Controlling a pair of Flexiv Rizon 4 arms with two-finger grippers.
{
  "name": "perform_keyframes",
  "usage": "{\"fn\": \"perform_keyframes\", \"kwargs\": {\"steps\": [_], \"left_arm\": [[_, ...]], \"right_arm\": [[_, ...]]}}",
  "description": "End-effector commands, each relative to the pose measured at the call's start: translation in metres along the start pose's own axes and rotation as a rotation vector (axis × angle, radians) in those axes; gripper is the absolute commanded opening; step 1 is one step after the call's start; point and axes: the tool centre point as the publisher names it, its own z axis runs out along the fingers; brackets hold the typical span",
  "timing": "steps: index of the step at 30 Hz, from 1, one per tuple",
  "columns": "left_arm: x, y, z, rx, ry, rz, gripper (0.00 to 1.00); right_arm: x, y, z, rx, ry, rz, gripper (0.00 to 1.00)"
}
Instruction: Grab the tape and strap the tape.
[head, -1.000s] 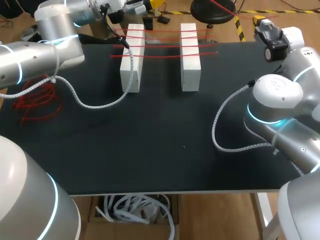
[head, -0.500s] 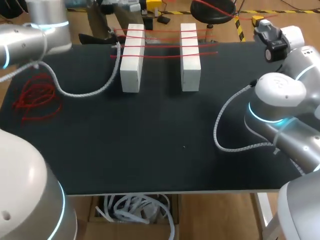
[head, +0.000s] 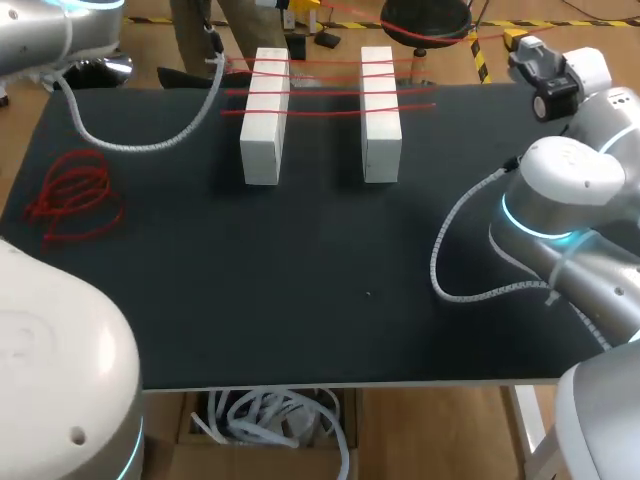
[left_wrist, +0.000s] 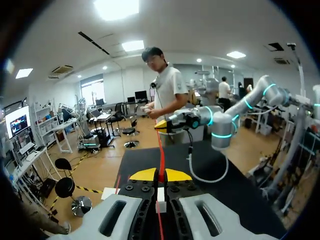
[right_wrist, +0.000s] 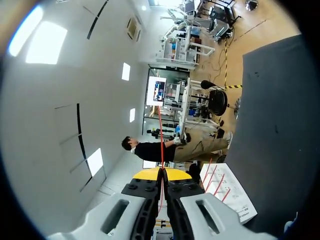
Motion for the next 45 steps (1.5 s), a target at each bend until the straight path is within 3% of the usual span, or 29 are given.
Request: {"fn": "perform_keyframes", "kwargs": {"steps": [1, 17, 21, 26, 37, 45], "left_arm": [[0.004, -0.005, -0.001, -0.118, -0.007, -0.001, 0.00], [0.004, -0.004, -0.001, -0.120, -0.018, -0.007, 0.00], [0.003, -0.005, -0.003, -0.259, -0.007, -0.015, 0.00], [0.003, -0.006, 0.000, -0.339, 0.045, -0.013, 0.00], [0.003, -0.008, 0.004, -0.444, 0.030, -0.054, 0.00], [0.003, -0.011, 0.008, -0.457, -0.001, -0.031, 0.00]], "right_arm": [[-0.001, 0.001, 0.000, 0.002, 0.001, -0.001, 0.00], [-0.001, 0.001, 0.000, 0.002, 0.001, -0.001, 0.00], [-0.001, 0.001, 0.000, 0.002, 0.001, -0.001, 0.00], [-0.001, 0.001, 0.000, 0.002, 0.001, -0.001, 0.00], [-0.001, 0.001, 0.000, 0.002, 0.001, -0.001, 0.00], [-0.001, 0.001, 0.000, 0.002, 0.001, -0.001, 0.00]]}}
